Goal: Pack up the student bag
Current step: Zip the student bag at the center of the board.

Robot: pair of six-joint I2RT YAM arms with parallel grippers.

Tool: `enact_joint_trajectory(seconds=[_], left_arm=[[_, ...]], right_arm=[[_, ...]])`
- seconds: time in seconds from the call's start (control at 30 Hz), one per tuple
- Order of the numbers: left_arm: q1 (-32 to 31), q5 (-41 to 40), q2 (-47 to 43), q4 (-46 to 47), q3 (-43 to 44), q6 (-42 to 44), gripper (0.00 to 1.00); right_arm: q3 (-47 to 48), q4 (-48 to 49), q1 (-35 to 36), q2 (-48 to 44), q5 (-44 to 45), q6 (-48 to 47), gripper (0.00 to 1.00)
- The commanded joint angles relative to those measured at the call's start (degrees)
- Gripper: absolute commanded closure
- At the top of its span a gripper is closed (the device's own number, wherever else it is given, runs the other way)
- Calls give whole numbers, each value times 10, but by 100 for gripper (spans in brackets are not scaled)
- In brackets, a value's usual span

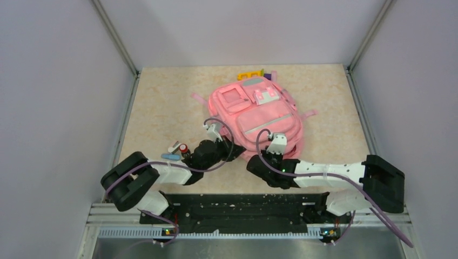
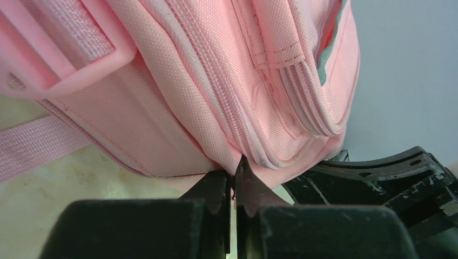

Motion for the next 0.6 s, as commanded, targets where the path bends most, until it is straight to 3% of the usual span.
enact_joint_trajectory(seconds=[0.0,0.13,0.4,0.57], left_arm=[[46,-56,-53,-5,-14,51,100],[66,-113,-98,-138,16,108,100],[148,-122,-157,-225,32,174,100],[191,-115,-161,-246,47,212,100]], right_arm=[[26,-61,-5,-27,61,-51,100],[28,-63,-24,-74,2,-102,100],[-13,27,-106,-144,-256,-184,100],[-32,30,-126,-126,-276,-188,100]])
